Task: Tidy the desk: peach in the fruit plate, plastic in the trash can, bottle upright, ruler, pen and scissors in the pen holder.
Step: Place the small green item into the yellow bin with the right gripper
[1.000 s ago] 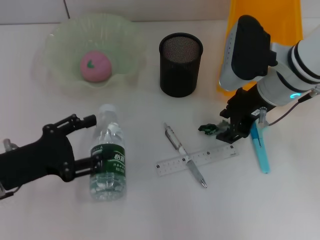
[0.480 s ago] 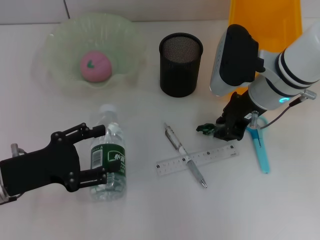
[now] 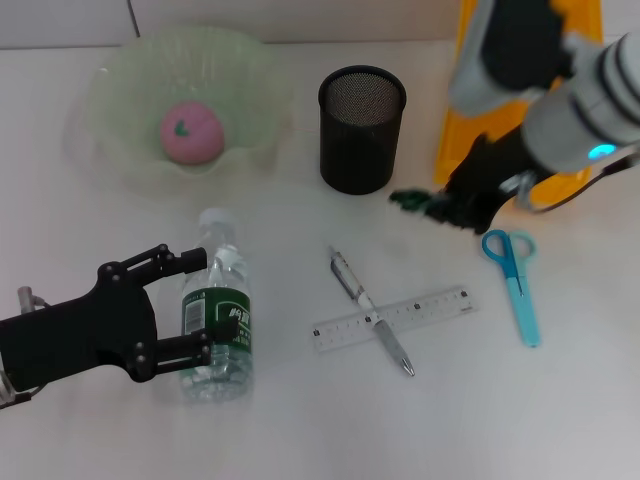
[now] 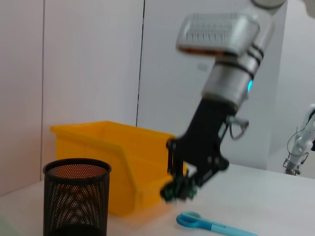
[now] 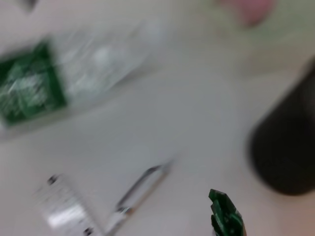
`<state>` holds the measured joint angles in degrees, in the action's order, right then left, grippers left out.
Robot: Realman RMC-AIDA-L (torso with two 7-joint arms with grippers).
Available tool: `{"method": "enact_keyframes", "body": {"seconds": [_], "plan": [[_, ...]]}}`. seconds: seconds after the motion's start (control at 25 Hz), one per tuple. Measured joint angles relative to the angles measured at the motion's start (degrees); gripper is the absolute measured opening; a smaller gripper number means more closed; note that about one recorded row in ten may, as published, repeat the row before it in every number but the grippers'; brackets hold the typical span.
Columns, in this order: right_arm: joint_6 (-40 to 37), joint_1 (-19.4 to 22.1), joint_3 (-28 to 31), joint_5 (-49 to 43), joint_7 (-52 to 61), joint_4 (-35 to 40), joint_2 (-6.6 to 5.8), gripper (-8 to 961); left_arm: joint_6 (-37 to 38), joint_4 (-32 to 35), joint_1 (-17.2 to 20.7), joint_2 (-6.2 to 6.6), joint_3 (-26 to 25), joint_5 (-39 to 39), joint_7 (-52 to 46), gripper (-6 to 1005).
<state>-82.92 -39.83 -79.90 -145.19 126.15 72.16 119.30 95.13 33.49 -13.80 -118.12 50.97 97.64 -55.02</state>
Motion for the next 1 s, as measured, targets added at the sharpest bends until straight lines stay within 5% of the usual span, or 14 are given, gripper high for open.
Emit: {"method": "enact_keyframes", "body": {"seconds": [0.16,0.36,0.56,1.0], "plan": [[-2.02,2.82,14.64,-2.09,3.29,15.41,-0.24,81,-0.12,0.00,0.06,-0.03,0.00,-0.07,0.00,840],[6.42,1.55,24.21,-2.57,2.98,9.82,-0.98,72,-0.40,-0.07,-0.36,-0.08,0.00,-0.03,0.00,839],[15.22,-1.17,27.89,-2.33,3.55,-3.20,-1.46,128,-0.44,-0.02,-0.82,-0.09,0.00,0.00,-0.03,838],[16.87,-2.41,28.33,-2.52,4.29,-6.63,-1.17,325,-0.47,0.00,-1.20,-0.03,0.00,0.01,-0.21,836]]}}
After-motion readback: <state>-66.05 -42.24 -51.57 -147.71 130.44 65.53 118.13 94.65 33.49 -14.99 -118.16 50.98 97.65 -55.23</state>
